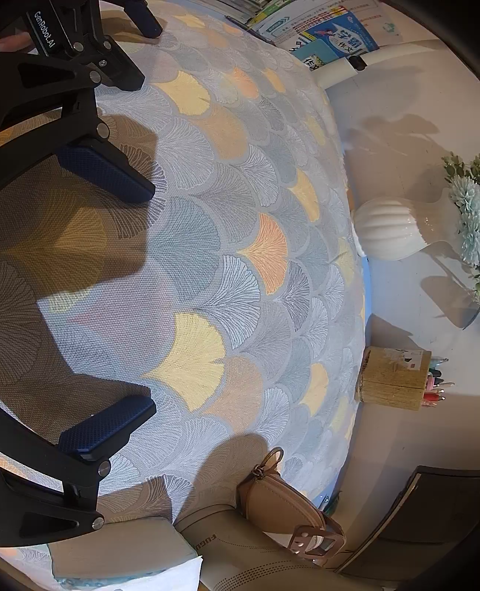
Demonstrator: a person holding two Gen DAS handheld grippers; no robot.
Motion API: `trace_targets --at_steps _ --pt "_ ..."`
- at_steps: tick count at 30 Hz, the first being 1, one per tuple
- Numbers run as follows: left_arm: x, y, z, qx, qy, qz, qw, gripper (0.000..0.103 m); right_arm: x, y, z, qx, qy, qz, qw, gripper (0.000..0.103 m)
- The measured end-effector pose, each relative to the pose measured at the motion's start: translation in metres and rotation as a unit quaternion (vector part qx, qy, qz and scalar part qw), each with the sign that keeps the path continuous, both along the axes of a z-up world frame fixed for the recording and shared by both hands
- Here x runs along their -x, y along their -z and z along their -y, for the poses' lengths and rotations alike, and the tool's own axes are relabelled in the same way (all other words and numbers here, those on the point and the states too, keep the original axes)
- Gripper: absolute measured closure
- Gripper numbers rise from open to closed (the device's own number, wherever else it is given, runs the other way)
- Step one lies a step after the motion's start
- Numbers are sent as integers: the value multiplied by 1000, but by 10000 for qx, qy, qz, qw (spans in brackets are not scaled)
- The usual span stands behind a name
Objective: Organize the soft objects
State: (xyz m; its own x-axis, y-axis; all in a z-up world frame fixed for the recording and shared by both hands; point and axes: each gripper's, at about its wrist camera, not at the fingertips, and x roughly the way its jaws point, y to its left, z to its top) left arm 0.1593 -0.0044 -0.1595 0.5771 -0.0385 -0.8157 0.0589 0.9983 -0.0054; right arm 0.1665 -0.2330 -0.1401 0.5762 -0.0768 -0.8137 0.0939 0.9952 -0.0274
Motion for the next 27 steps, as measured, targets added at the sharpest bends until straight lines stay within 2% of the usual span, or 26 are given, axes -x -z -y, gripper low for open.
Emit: trace_targets --at_steps 27 --pt "0 1 0 -33 4 48 10000 0 0 0 0 3 5 0 10000 0"
